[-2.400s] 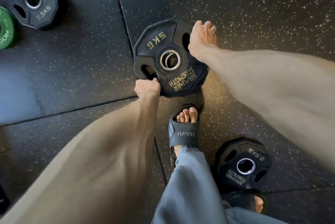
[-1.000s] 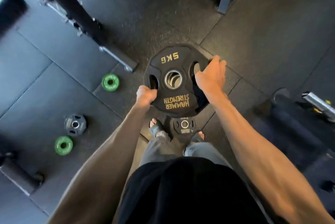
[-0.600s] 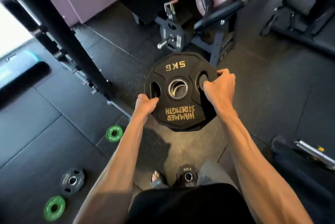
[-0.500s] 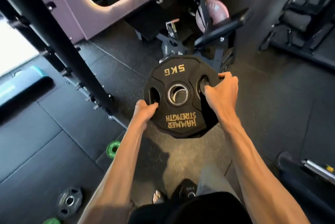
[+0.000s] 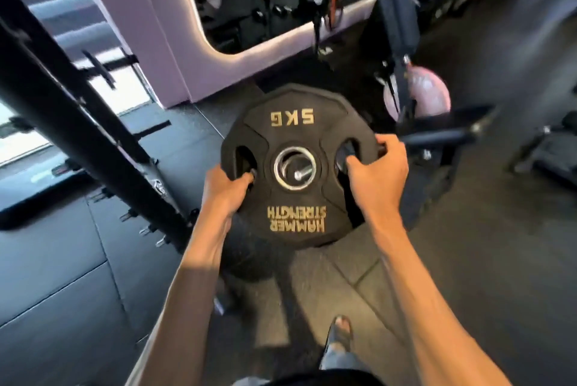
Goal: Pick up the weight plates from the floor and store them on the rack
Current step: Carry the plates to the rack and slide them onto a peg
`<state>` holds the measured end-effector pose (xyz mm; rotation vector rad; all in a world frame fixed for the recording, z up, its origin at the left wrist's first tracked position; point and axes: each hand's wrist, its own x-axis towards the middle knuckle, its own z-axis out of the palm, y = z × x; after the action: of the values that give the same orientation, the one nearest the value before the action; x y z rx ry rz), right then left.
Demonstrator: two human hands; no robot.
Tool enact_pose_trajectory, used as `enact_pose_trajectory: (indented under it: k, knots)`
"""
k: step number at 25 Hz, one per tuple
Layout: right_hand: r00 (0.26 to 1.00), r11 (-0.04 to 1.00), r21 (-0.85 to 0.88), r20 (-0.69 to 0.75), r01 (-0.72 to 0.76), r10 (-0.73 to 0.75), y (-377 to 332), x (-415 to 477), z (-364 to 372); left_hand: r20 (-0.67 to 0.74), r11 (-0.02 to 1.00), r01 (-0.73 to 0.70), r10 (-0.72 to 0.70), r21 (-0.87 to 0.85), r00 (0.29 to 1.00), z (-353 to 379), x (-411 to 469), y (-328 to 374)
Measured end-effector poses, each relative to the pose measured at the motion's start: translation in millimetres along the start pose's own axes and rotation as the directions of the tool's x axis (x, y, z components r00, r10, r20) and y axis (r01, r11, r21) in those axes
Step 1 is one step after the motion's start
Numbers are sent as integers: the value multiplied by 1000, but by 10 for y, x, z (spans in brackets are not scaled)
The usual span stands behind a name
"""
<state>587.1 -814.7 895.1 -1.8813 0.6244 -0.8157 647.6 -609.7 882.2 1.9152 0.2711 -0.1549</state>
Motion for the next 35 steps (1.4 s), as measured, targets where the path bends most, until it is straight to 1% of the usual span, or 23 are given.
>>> enact_pose_trajectory:
  k: [2, 4, 7, 10, 12, 14, 16, 18, 19, 24, 26, 29, 32, 35]
  knots:
    - [997, 1000, 8, 73, -23, 23, 52, 721, 320, -96, 1000, -4, 3, -7, 995, 194, 411, 300]
    - [991, 1000, 21, 132, 0, -3, -45, 1269, 699, -175, 1000, -11, 6, -27, 985, 271, 909, 523]
    - [978, 999, 52, 209, 9, -20, -139, 1967, 1419, -294, 1000, 22, -27, -20, 956, 280, 1770, 765]
    - [967, 992, 125, 249, 25, -55, -215, 2559, 2319, -325, 998, 6, -28, -70, 945, 208, 2667, 905]
    - [962, 991, 134, 269, 15, -51, -253, 2884, 2985, -352, 999, 11, -27, -48, 935, 93, 3272, 1024]
    - [958, 989, 147, 283, 7, -49, -388, 3229, 3629, -344, 999, 12, -27, -48, 939, -40, 3946, 1183]
    - [941, 986, 167, 336, -13, -44, -443, 3518, 4258, -388, 998, 61, -69, -32, 919, -202, 4485, 1297]
    - [931, 983, 185, 360, -3, -65, -558, 3820, 4882, -397, 997, 74, -80, -32, 914, -355, 5124, 1396]
    - [923, 982, 188, 381, -18, -56, -569, 3968, 5201, -415, 994, 106, -108, -27, 903, -423, 5416, 1444]
    - [889, 971, 233, 454, -61, -53, -677, 4754, 6846, -500, 990, 140, -118, 6, 858, -647, 6980, 1670]
    - [889, 965, 252, 456, -77, -49, -774, 5066, 7316, -491, 991, 135, -106, 25, 865, -700, 7527, 1834]
    - [871, 974, 207, 491, -96, -18, -928, 5512, 7995, -514, 979, 196, -142, 53, 846, -834, 8273, 2021]
    - [864, 975, 197, 503, -102, -11, -1105, 5937, 8725, -523, 984, 175, -140, 16, 840, -990, 9060, 2197]
    - [850, 969, 238, 522, -65, -71, -1325, 6269, 9471, -560, 987, 155, -157, -52, 813, -1196, 9749, 2325]
